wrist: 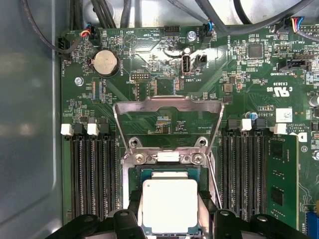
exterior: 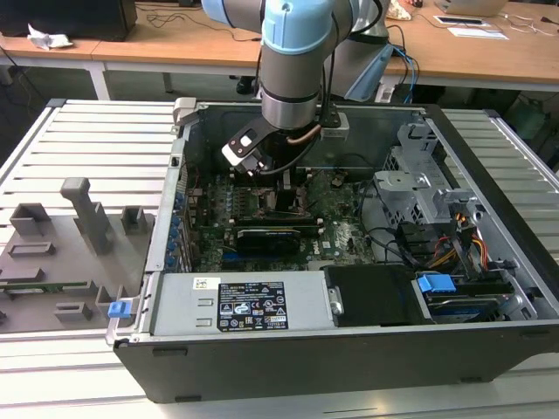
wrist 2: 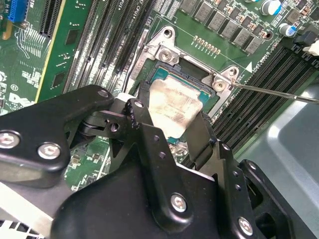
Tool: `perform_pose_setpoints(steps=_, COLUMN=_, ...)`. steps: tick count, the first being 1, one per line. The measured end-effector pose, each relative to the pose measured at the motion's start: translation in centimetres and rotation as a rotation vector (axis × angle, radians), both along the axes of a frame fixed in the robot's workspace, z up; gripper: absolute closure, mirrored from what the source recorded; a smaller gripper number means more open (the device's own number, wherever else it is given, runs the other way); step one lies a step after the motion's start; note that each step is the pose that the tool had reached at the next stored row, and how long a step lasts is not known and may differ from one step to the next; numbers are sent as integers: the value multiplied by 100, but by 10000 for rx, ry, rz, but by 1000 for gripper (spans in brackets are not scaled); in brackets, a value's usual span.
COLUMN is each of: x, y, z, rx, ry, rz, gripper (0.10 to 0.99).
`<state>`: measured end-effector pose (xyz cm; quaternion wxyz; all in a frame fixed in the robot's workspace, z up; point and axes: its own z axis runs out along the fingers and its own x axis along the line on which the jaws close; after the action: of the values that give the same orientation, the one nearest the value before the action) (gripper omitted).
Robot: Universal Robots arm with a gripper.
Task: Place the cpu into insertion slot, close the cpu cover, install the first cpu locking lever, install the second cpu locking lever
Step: 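Place the cpu into insertion slot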
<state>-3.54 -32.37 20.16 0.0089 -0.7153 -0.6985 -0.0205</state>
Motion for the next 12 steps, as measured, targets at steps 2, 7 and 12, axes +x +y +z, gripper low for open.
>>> perform_pose_setpoints(steps=2, x=0, y=0, z=1, rx=1, ry=0, rz=0, gripper=557)
perform_pose_setpoints(steps=7, x=0, y=0, z=2, rx=-1, ry=1, rz=0, gripper=478)
perform_pose_setpoints(steps=12, x=4, y=0, z=81, rx=-2, ry=27, rz=0, gripper=478)
